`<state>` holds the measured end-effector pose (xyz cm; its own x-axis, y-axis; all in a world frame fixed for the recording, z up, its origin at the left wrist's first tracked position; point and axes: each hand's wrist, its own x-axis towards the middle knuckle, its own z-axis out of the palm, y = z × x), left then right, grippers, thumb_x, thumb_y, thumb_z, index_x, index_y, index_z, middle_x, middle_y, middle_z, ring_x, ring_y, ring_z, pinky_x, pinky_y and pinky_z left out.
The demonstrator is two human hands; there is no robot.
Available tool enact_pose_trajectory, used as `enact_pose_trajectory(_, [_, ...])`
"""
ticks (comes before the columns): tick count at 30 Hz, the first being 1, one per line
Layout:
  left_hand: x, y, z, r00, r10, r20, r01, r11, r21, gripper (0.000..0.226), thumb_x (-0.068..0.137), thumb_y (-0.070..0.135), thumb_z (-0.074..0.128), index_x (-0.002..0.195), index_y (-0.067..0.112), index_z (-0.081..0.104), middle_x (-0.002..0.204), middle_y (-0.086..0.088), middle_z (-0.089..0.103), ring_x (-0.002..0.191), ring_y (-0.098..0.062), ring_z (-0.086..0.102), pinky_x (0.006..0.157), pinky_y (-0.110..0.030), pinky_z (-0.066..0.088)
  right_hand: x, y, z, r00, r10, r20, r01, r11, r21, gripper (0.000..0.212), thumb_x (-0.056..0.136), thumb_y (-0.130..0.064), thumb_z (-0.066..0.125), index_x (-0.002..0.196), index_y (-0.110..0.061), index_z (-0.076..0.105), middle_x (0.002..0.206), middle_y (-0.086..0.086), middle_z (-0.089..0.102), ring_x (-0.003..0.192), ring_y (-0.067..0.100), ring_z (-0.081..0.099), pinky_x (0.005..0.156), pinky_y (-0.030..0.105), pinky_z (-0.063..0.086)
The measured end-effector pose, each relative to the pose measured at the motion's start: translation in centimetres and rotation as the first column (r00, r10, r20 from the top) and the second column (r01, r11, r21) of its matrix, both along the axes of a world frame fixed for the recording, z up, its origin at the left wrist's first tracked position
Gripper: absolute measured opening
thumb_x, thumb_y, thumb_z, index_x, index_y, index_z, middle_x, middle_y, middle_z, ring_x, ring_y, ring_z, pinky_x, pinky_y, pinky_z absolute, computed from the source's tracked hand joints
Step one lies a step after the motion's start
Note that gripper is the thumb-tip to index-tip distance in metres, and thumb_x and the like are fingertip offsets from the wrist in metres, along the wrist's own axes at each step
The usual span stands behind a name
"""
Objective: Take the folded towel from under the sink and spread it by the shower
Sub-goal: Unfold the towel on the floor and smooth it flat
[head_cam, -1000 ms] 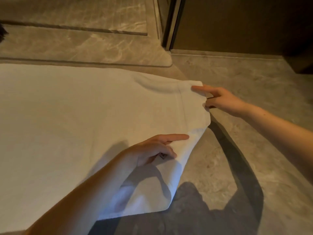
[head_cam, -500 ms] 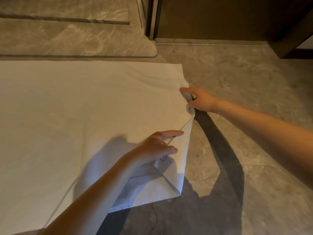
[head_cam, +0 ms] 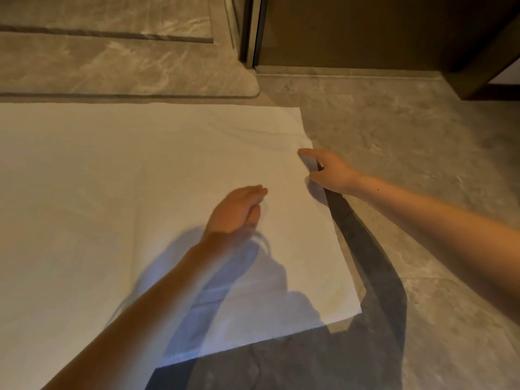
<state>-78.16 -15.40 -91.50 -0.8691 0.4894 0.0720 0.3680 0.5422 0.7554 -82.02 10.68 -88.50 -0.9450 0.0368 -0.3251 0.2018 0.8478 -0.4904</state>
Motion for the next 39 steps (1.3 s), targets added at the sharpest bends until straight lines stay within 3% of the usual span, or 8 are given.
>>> enact_pose_trajectory(2, [-3.3,-1.6,-0.6,0.971,-0.117,-0.21,0.056,0.96,-0.275,0.05,0.094,0.023,0.037,0.14,0.011,0.049,0.149,-0.01,0.043,0.139,-0.032,0.036,0.115,-0.044,0.019,0.0,0.0,-0.5,0.999,-0.027,-0.034,0.026,0.999,-0.03,0.059,0.092,0.002,0.051,0.148,-0.014,0.038,0.156,0.003,0.034,0.144,0.021,0.03,0.109,0.026,0.027])
enact_pose_trajectory(6, [-6.6,-3.4,-2.7,0.97,-0.143,-0.198,-0.007,0.795,-0.606,0.056,0.101,0.043,0.018,0.154,0.031,0.008,0.163,0.008,0.003,0.149,-0.021,-0.004,0.118,-0.046,-0.005,-1.1,-0.5,-1.4,0.979,-0.176,-0.103,0.16,0.976,-0.146,0.051,0.097,-0.01,0.049,0.147,-0.012,0.04,0.154,0.005,0.038,0.14,0.022,0.035,0.105,0.027,0.032])
enact_pose_trajectory(12, [-7.1,-3.3,-4.1,0.972,-0.135,-0.194,-0.015,0.784,-0.621,0.062,0.093,0.049,0.008,0.153,0.035,0.005,0.162,0.01,0.003,0.149,-0.02,-0.003,0.117,-0.044,-0.006,-5.5,-1.3,-1.1,0.873,-0.482,-0.076,0.398,0.793,-0.462,0.044,0.097,-0.008,0.049,0.141,-0.006,0.046,0.147,0.009,0.046,0.135,0.024,0.044,0.103,0.03,0.038])
enact_pose_trajectory(17, [-7.2,-3.3,-4.3,0.969,-0.136,-0.206,-0.016,0.798,-0.603,0.07,0.086,0.052,0.001,0.153,0.034,0.011,0.161,0.01,0.007,0.149,-0.022,0.003,0.117,-0.044,-0.003,-8.0,-1.2,-1.3,0.837,-0.53,-0.139,0.416,0.78,-0.467,0.04,0.092,-0.002,0.057,0.132,-0.006,0.056,0.139,0.009,0.055,0.127,0.024,0.052,0.103,0.034,0.045])
enact_pose_trajectory(23, [-7.0,-3.3,-3.7,0.949,-0.144,-0.28,-0.028,0.847,-0.531,0.058,0.092,0.042,0.027,0.145,0.023,0.043,0.151,-0.001,0.041,0.139,-0.032,0.036,0.111,-0.054,0.025,-7.8,-0.7,-2.7,0.796,-0.53,-0.292,0.415,0.829,-0.374,0.046,0.085,0.014,0.051,0.121,-0.009,0.067,0.128,0.004,0.063,0.122,0.017,0.056,0.095,0.011,0.041])
enact_pose_trajectory(30, [-6.5,-3.7,-5.0,0.953,-0.096,-0.286,-0.072,0.849,-0.524,0.055,0.099,0.043,0.022,0.153,0.035,0.015,0.16,0.013,0.015,0.149,-0.016,0.007,0.119,-0.045,0.006,-7.8,-2.9,-2.9,0.898,-0.183,-0.401,0.269,0.948,0.17,0.045,0.098,-0.012,0.044,0.142,-0.001,0.044,0.148,0.018,0.042,0.137,0.033,0.037,0.112,0.036,0.03])
enact_pose_trajectory(34, [-6.3,-3.5,-4.5,0.948,-0.104,-0.302,-0.078,0.842,-0.533,0.055,0.099,0.042,0.024,0.153,0.03,0.022,0.16,0.008,0.02,0.149,-0.019,0.013,0.119,-0.047,0.012,-7.7,-9.1,-4.2,0.922,0.236,-0.306,-0.168,0.958,0.233,0.054,0.104,-0.03,0.033,0.154,-0.012,0.024,0.161,0.008,0.021,0.15,0.026,0.012,0.121,0.037,0.008])
enact_pose_trajectory(39, [-7.6,-3.2,-3.7,0.973,-0.025,-0.228,-0.093,0.867,-0.49,0.057,0.097,0.044,0.024,0.152,0.029,0.026,0.159,0.007,0.023,0.147,-0.017,0.016,0.118,-0.037,0.011,-8.5,-11.3,-6.4,0.911,0.291,-0.292,-0.206,0.935,0.288,0.057,0.104,-0.042,0.022,0.156,-0.022,0.012,0.163,-0.004,0.012,0.151,0.017,0.002,0.121,0.035,-0.002])
